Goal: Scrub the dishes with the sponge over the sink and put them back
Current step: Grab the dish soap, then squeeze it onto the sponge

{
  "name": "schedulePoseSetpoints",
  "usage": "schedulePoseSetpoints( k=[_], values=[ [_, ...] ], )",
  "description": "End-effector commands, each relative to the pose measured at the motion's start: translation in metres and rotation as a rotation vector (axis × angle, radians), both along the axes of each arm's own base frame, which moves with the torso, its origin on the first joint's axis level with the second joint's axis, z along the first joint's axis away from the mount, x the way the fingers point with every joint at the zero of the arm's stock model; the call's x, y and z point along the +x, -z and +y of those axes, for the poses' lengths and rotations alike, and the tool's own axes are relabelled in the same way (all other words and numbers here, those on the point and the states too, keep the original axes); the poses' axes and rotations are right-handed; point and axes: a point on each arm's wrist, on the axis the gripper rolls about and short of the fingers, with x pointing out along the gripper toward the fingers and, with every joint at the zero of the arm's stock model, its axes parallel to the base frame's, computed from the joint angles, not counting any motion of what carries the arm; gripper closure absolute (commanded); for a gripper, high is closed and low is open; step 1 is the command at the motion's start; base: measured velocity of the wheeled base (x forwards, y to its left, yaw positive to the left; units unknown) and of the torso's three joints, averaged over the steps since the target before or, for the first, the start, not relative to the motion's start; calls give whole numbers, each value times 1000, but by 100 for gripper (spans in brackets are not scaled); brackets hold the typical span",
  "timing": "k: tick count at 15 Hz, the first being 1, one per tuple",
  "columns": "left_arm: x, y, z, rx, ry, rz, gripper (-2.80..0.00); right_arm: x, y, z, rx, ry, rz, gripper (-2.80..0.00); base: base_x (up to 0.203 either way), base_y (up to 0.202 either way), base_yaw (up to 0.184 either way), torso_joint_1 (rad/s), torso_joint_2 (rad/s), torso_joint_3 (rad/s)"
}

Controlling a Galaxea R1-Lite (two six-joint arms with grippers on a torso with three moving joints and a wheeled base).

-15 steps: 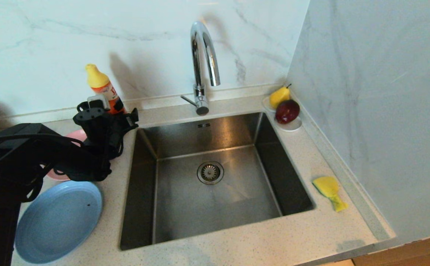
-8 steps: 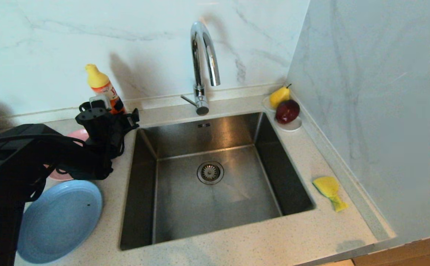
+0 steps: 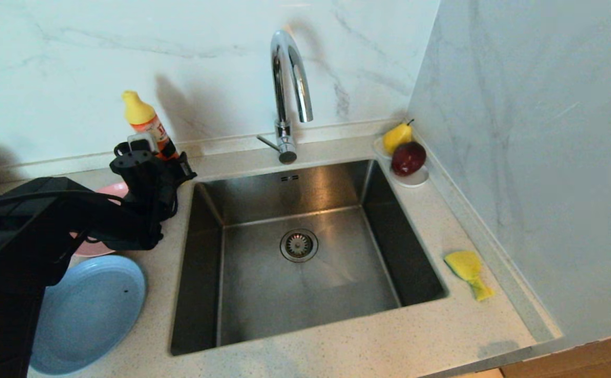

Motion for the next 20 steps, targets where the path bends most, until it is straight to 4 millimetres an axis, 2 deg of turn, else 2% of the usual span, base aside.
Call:
schedulePoseSetpoints(
  k=[1, 7, 11, 17, 20],
  values=[
    [4, 3, 2, -1, -5, -5, 0, 0, 0, 0, -1, 0, 0, 0, 0, 0, 0, 0, 0, 0],
    [7, -3, 6, -3, -14, -16, 0, 0, 0, 0, -1, 0, 0, 0, 0, 0, 0, 0, 0, 0],
    [-8, -37, 6, -12, -51, -61, 0, 0, 0, 0, -1, 0, 0, 0, 0, 0, 0, 0, 0, 0],
    [-65, -83, 2, -19, -63, -72, 0, 0, 0, 0, -1, 0, 0, 0, 0, 0, 0, 0, 0, 0],
    [-107, -116, -7, -27, -69, -110, 0, 0, 0, 0, -1, 0, 0, 0, 0, 0, 0, 0, 0, 0]
  ],
)
